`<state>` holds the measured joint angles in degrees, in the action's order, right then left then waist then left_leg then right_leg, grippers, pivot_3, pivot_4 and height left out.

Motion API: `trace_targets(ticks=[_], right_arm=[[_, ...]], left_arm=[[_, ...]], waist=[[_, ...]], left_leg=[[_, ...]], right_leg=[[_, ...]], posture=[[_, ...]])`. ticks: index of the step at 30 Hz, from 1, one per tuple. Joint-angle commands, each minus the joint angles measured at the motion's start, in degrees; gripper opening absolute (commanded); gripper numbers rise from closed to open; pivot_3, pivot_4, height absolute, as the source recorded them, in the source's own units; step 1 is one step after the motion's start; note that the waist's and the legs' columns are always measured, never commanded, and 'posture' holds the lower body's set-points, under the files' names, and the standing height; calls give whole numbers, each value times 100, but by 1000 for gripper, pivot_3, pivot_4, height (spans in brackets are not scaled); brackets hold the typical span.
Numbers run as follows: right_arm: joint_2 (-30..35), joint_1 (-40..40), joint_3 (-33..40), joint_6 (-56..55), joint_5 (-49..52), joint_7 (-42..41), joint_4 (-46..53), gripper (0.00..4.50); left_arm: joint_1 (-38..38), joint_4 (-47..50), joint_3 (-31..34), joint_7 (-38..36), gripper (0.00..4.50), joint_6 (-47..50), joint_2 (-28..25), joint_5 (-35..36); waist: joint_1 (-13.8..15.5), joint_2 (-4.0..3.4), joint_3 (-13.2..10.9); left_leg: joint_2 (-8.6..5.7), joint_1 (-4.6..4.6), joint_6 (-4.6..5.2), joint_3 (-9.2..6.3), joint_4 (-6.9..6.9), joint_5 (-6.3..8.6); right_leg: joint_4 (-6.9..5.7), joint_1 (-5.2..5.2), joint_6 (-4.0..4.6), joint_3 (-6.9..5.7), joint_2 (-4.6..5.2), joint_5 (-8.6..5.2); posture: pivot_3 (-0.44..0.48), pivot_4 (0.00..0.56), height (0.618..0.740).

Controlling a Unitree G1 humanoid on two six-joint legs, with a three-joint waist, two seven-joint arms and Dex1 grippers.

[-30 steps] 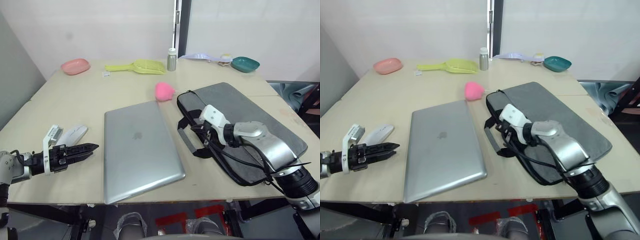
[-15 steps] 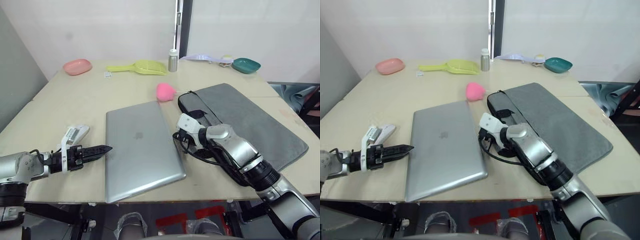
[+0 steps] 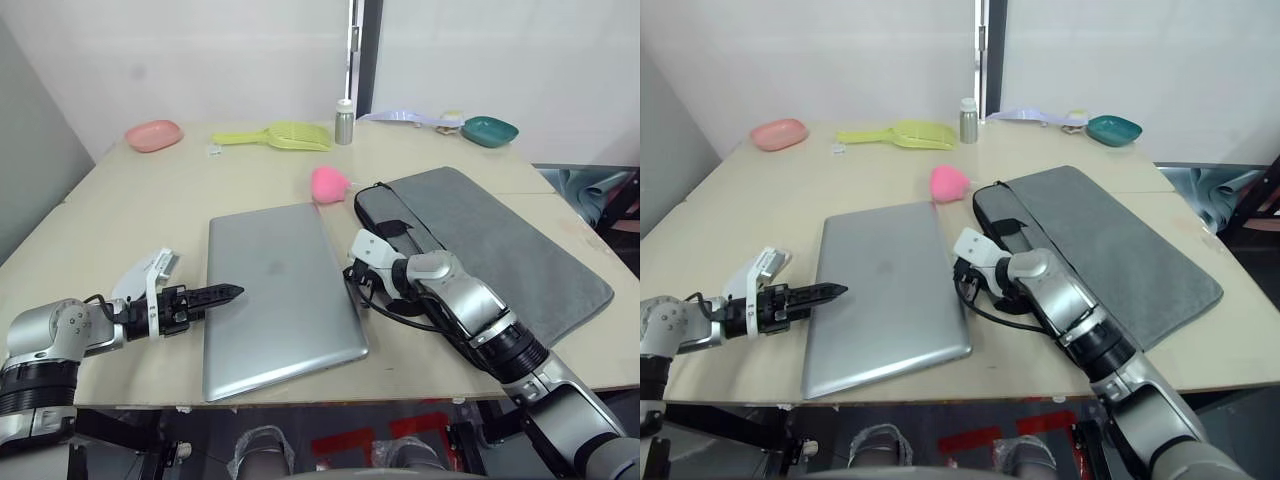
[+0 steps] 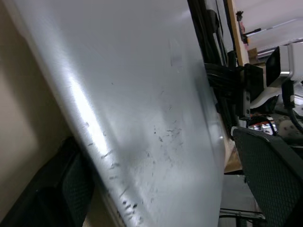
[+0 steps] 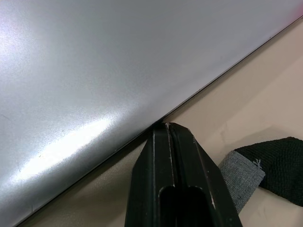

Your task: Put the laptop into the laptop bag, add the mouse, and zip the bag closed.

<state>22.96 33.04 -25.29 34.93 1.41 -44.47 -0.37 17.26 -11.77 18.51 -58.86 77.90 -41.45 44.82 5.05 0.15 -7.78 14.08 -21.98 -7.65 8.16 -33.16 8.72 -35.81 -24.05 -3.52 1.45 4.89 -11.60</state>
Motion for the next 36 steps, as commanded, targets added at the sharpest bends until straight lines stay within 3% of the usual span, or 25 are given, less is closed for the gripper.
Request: trace_targets(ticks=[1, 10, 21, 23, 29, 35, 36], right_arm=[[-103, -49, -57, -223, 29, -146, 3, 68], [-49, -188, -2, -302, -30, -138, 12, 68], [-20, -326, 81, -342, -68, -173, 50, 0], [-33, -366, 81, -332, -72, -167, 77, 0], [-21, -488, 367, -258, 96, -140, 233, 0], [191, -739, 1471, 22, 642, 134, 915, 0], [264, -847, 1658, 162, 773, 135, 1155, 248]], left_arm=[[74, 133, -79, 42, 4500, 289, 128, 279], [-165, 484, -121, -199, 4500, -263, 127, 395], [-205, 331, -81, -185, 881, -239, 9, 394], [-238, 332, -66, -187, 532, -211, -14, 441], [-489, 633, 72, 32, 361, 123, 14, 790], [-487, 973, 704, 609, 360, 945, 304, 1555], [-539, 1049, 782, 693, 360, 1060, 354, 1647]], waist=[[-22, 0, 0], [-51, 1, 0], [-37, 2, 0], [-28, 5, 2], [-56, 6, 2], [4, 4, -7], [5, 5, -7]], left_leg=[[0, 0, -1, 0, 2, -1], [1, -3, 0, -1, 5, 0], [2, -3, 1, -3, 5, 0], [2, -2, 1, -3, 5, 1], [3, -2, 0, -3, 11, 1], [2, -13, 1, -3, 14, 1], [2, -13, 1, -2, 15, 1]], right_leg=[[1, 0, 0, -1, 0, 0], [10, 1, 0, -4, -1, 0], [11, 1, 0, -5, -2, 0], [13, 3, 0, -7, -2, 0], [17, 2, 0, -7, -3, 0], [29, 0, 0, -10, -2, 0], [30, -2, 0, -10, -2, 0]], posture=[[0, 150, 740], [0, 150, 740], [0, 150, 740], [0, 150, 740], [0, 150, 740], [0, 150, 740], [0, 150, 740]])
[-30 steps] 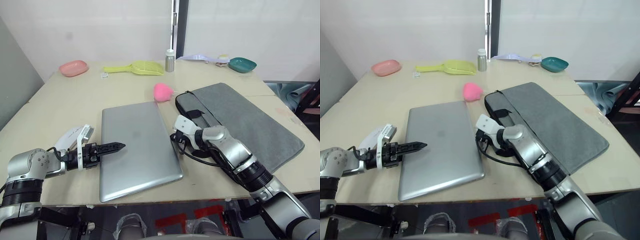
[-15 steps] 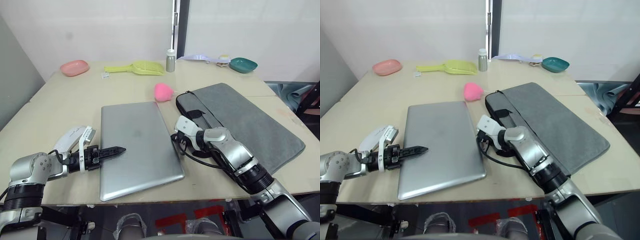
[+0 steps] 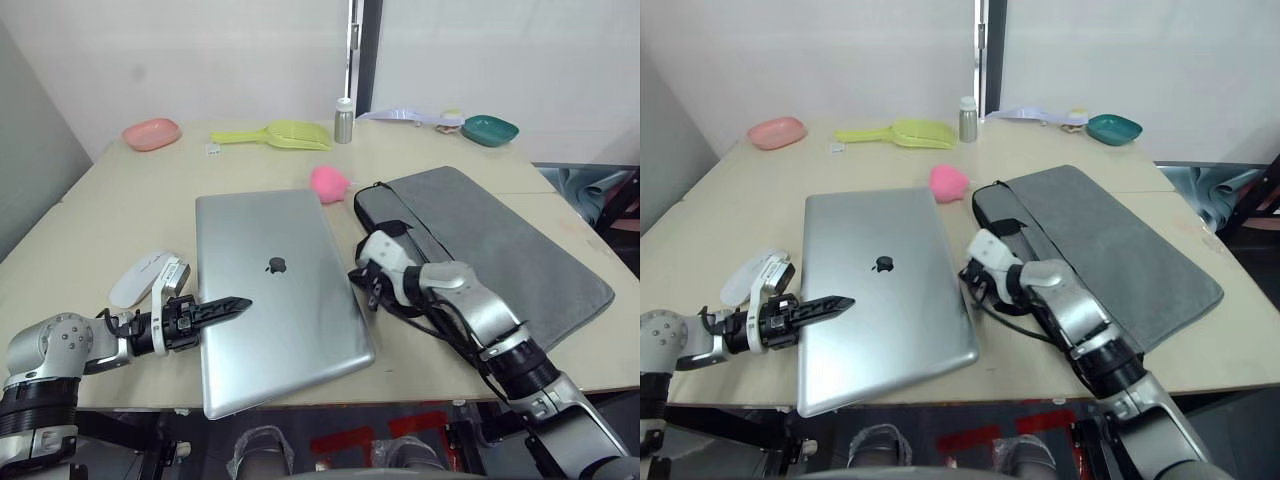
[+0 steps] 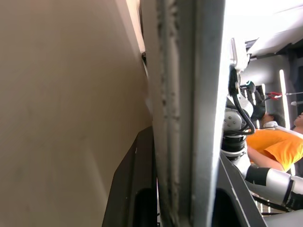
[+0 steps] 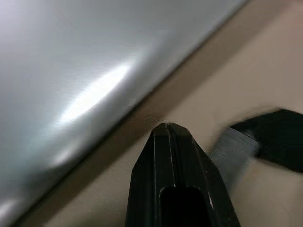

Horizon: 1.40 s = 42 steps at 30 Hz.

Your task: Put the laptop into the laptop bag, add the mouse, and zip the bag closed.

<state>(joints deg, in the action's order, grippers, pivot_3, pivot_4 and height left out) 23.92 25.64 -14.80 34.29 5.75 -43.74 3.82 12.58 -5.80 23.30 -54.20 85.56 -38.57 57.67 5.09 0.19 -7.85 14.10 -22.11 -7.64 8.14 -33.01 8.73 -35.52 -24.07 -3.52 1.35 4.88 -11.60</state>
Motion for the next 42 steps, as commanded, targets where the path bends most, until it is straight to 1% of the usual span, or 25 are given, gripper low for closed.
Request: trace_targets(ticks=[1, 3, 6, 7, 8, 9, 12, 13, 17, 20, 22, 23, 27, 30, 31, 34, 38, 42], right_arm=[[248, -243, 808, 344, 478, 66, 1003, 517], [426, -519, 1095, 503, 620, 110, 1413, 1126], [702, -901, 1267, 404, 459, 316, 1694, 2190], [744, -1002, 1318, 394, 411, 431, 1728, 2578], [755, -1079, 1353, 415, 404, 531, 1739, 2871], [771, -1149, 1333, 416, 401, 576, 1731, 3266], [695, -1249, 1179, 387, 306, 758, 1560, 4215], [673, -1242, 1130, 397, 287, 796, 1513, 4458], [637, -1218, 1061, 565, 263, 932, 1451, 4458], [771, -1289, 930, 502, 181, 896, 1377, 3592], [846, -1333, 902, 457, 130, 903, 1359, 2929], [854, -1338, 923, 477, 145, 900, 1365, 2536], [922, -1338, 1002, 527, 221, 851, 1398, 1242], [907, -1333, 1155, 659, 395, 815, 1472, 191], [852, -1296, 1268, 775, 533, 822, 1518, 27], [585, -1105, 1698, 1325, 1054, 962, 1690, 27], [346, -722, 2214, 2231, 1917, 964, 2043, 27], [107, -420, 2547, 2816, 2341, 1314, 2158, 27]], left_arm=[[-127, 523, 390, 313, 360, 414, 127, 459], [-200, 609, 547, 476, 360, 599, 265, 609], [-296, 682, 667, 672, 360, 688, 426, 731], [-324, 686, 684, 729, 360, 693, 467, 772], [-353, 697, 692, 776, 360, 694, 502, 826], [-376, 712, 694, 833, 360, 694, 546, 862], [-457, 820, 661, 987, 360, 686, 732, 949], [-479, 861, 648, 1015, 360, 682, 772, 967], [-505, 912, 627, 1102, 360, 677, 807, 1050], [-484, 907, 567, 1130, 360, 644, 806, 1082], [-463, 886, 537, 1126, 360, 628, 800, 1087], [-452, 876, 531, 1126, 360, 623, 798, 1089], [-450, 927, 493, 1096, 360, 619, 778, 1114], [-434, 1070, 465, 1136, 360, 594, 795, 1137], [-398, 1123, 463, 1184, 360, 582, 823, 1144], [-238, 1191, 493, 1366, 360, 557, 929, 1177], [370, 683, 589, 1899, 360, 694, 1140, 1474], [669, 225, 369, 2354, 360, 694, 1060, 1748]], waist=[[1, 1, 0], [1, 2, 0], [0, 2, 0], [-1, 2, -1], [-4, 2, -1], [-12, 1, -1], [-44, 1, -2], [-59, 1, -2], [-76, 1, -2], [-86, 2, -1], [-84, 2, -1], [-82, 2, -1], [-85, 2, -1], [-82, 2, -1], [-80, 3, -1], [-74, 2, -1], [-64, -3, -6], [-71, -3, -6]], left_leg=[[1, 0, -1, -1, 3, 0], [1, 2, -1, -1, 10, 0], [3, 3, -2, -1, 17, 0], [4, 4, -2, -1, 16, 0], [4, 4, -2, -1, 15, 0], [4, 7, -2, 0, 15, 0], [3, 9, -2, 1, 13, 0], [3, 8, -1, 3, 11, 0], [4, 7, -2, 2, 13, 0], [4, 6, -1, 2, 14, 0], [4, 6, -1, 2, 14, 0], [4, 6, -2, 2, 14, 0], [4, 8, -1, 2, 13, 0], [4, 7, -1, 2, 13, 0], [4, 8, -1, 2, 12, 0], [3, 7, -1, 2, 11, 0], [2, 7, 0, 1, -3, -1], [4, 11, -4, -1, -7, -3]], right_leg=[[1, 0, 0, -1, -1, 0], [5, 0, 0, -1, -2, 0], [9, 0, -1, -3, -4, 0], [9, 0, -1, -3, -5, 0], [8, 0, -2, -2, -5, 0], [8, 1, -2, -1, -5, 0], [6, 2, -5, 4, -4, 2], [6, 1, -5, 6, -4, 2], [7, -1, -6, 4, -6, 2], [11, 0, -6, 4, -6, 1], [11, 0, -6, 4, -6, 1], [11, 0, -7, 3, -6, 2], [10, 1, -7, 5, -6, 2], [10, 2, -7, 4, -6, 2], [10, 2, -7, 4, -6, 2], [8, 2, -7, 5, -5, 2], [-11, -1, -7, 8, -5, 2], [-23, -3, -9, 11, -9, 3]], posture=[[0, 150, 740], [0, 150, 740], [0, 150, 740], [0, 150, 740], [0, 150, 740], [0, 150, 740], [0, 150, 740], [0, 150, 740], [0, 150, 740], [0, 150, 740], [0, 150, 740], [0, 150, 740], [0, 150, 740], [0, 150, 740], [0, 150, 740], [0, 150, 740], [0, 150, 740], [0, 150, 740]])
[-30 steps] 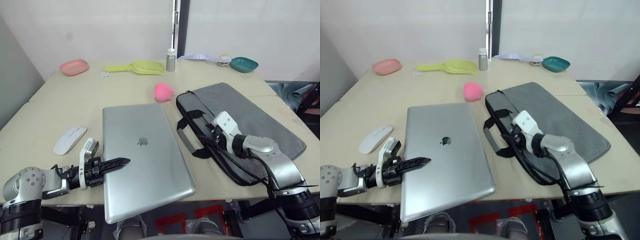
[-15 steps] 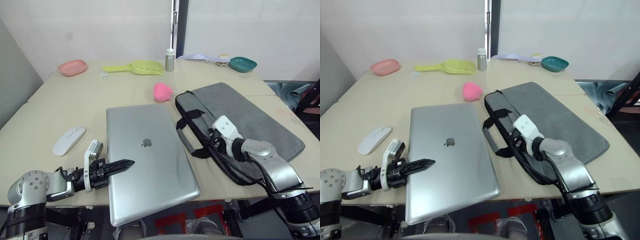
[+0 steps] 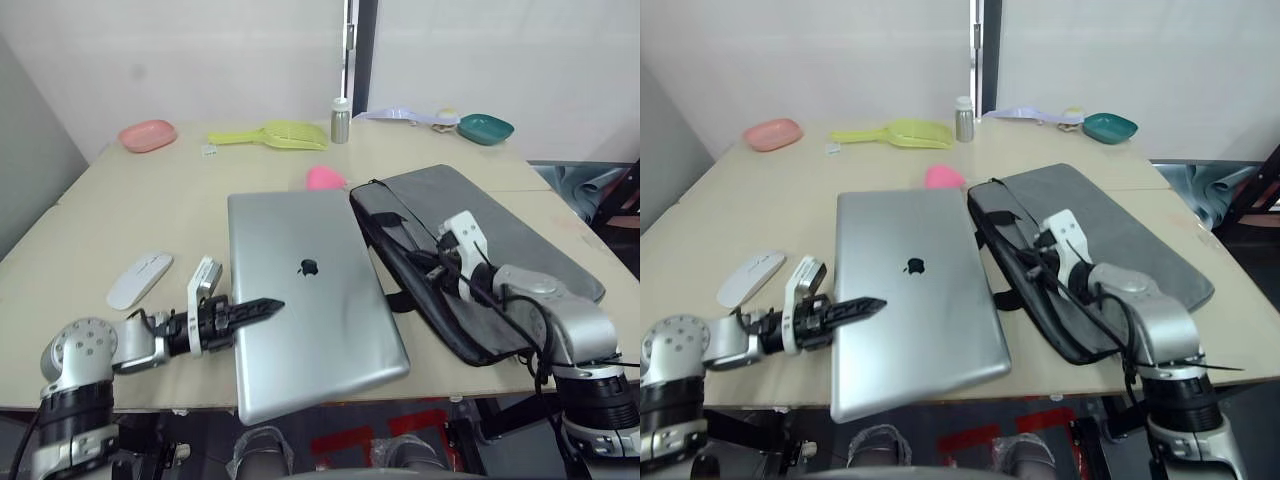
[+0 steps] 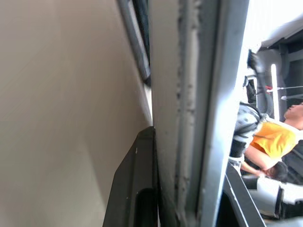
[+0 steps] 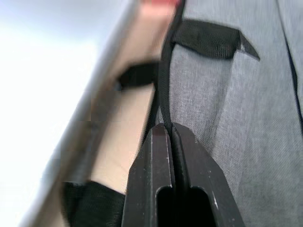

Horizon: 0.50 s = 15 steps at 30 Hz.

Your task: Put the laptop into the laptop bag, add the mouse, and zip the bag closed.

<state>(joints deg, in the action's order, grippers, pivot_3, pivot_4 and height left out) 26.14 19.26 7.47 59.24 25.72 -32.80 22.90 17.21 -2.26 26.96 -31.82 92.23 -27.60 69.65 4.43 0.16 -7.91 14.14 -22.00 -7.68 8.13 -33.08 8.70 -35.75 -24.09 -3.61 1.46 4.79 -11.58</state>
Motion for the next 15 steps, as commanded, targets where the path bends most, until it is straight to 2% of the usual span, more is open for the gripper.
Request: trace_targets(ticks=[1, 8, 15], right_arm=[[-160, 294, 384, 413, 405, 306, 254, 27], [-449, 691, 728, 893, 832, 809, 338, 27], [-534, 741, 658, 965, 1046, 1079, 383, 27]], left_arm=[[288, -231, -22, 208, 360, 27, -26, 702], [713, -1068, -422, 1072, 360, 27, -12, 1765], [1166, -1480, -637, 1901, 360, -144, 349, 2313]], waist=[[-6, 0, 0], [96, -1, -1], [139, -1, -1]], left_leg=[[0, -1, -11, 0, 1, -6], [-1, -20, -35, -2, 5, -20], [-2, -27, -39, -5, 2, -21]], right_leg=[[2, 0, 0, 0, 0, 0], [7, -16, -5, -4, -1, 3], [10, -15, -21, -6, 0, 12]], posture=[[0, 150, 740], [0, 150, 740], [0, 150, 740]])
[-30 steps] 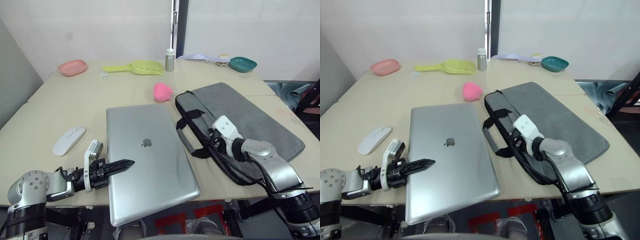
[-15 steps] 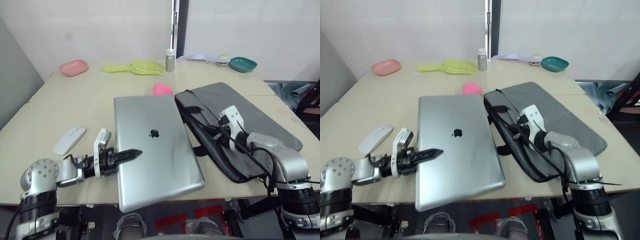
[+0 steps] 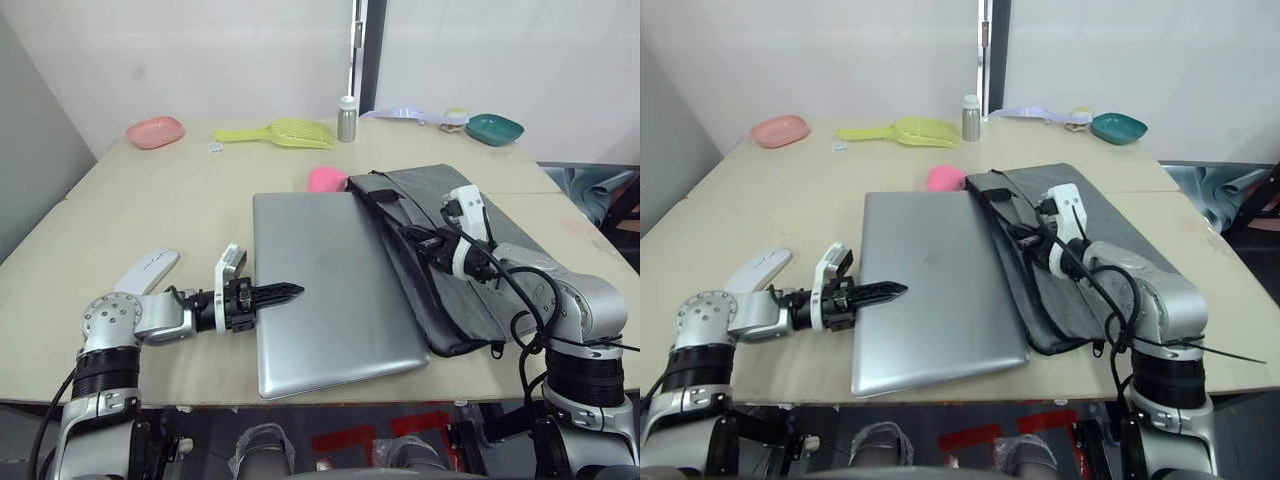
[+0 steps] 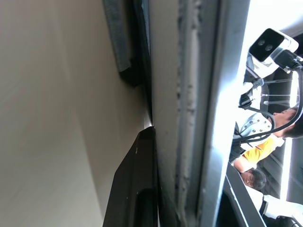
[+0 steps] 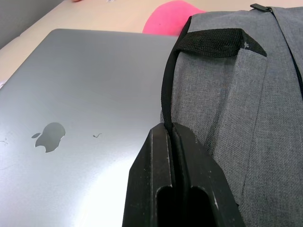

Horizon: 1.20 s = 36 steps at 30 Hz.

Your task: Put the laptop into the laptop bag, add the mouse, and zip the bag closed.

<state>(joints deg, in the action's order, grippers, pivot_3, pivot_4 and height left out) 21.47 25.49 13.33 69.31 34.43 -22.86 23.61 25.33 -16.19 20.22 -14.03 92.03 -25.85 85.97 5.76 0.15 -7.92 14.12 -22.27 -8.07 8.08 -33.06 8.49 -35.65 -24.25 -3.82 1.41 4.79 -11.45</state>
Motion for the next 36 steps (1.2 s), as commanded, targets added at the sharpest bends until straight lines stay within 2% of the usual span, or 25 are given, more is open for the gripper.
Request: trace_targets(ticks=[1, 4, 12, 18, 21, 27, 32, 36], right_arm=[[-86, 121, 65, -34, 209, 116, 319, 27], [-165, 139, 77, -2, 302, 222, 322, 27], [-576, 292, 374, 233, 684, 728, 303, 27], [-747, 365, 411, 360, 856, 1012, 422, 27], [-770, 373, 428, 386, 916, 1092, 440, 27], [-1060, 373, 264, 434, 1018, 1367, 597, 27], [-1268, 365, 217, 426, 1109, 1527, 626, 27], [-1511, 435, 193, 463, 1232, 1676, 668, 27]], left_arm=[[437, -153, 0, 221, 360, -173, 243, 759], [666, -320, -99, 473, 360, -300, 394, 922], [1420, -637, -231, 651, 360, -838, 981, 492], [1827, -927, -296, 569, 360, -1285, 1559, -154], [1880, -956, -232, 496, 360, -1309, 1657, -336], [2256, -1374, -432, 561, 360, -2007, 2580, -1214], [2368, -1455, -280, 403, 360, -2362, 2977, -1523], [2324, -1258, -858, -18, 360, -2879, 3237, -2336]], waist=[[7, 0, 0], [1, 0, 0], [8, 0, 0], [25, 0, 0], [21, 0, -1], [44, -2, -1], [19, -3, -2], [22, -6, -4]], left_leg=[[0, 0, 0, 0, -1, 0], [0, -3, -1, -2, -5, -1], [-1, -12, -2, -5, -10, -2], [-2, -16, -2, -8, -8, -2], [-4, -20, -1, -10, -10, -2], [-6, -37, 0, -21, -19, -3], [-10, -60, 6, -40, -26, -7], [-10, -64, 7, -41, -28, -7]], right_leg=[[0, 0, -10, 1, 0, 6], [-1, 0, -14, 1, 0, 8], [0, -4, -57, -1, 0, 33], [4, -4, -67, -4, 0, 39], [6, -4, -70, -5, 2, 41], [6, -6, -75, -11, 6, 44], [12, -12, -79, -25, 9, 48], [8, -17, -79, -25, 9, 48]], posture=[[0, 150, 740], [0, 150, 740], [0, 150, 740], [0, 150, 740], [0, 150, 740], [0, 150, 740], [0, 150, 740], [0, 150, 740]])
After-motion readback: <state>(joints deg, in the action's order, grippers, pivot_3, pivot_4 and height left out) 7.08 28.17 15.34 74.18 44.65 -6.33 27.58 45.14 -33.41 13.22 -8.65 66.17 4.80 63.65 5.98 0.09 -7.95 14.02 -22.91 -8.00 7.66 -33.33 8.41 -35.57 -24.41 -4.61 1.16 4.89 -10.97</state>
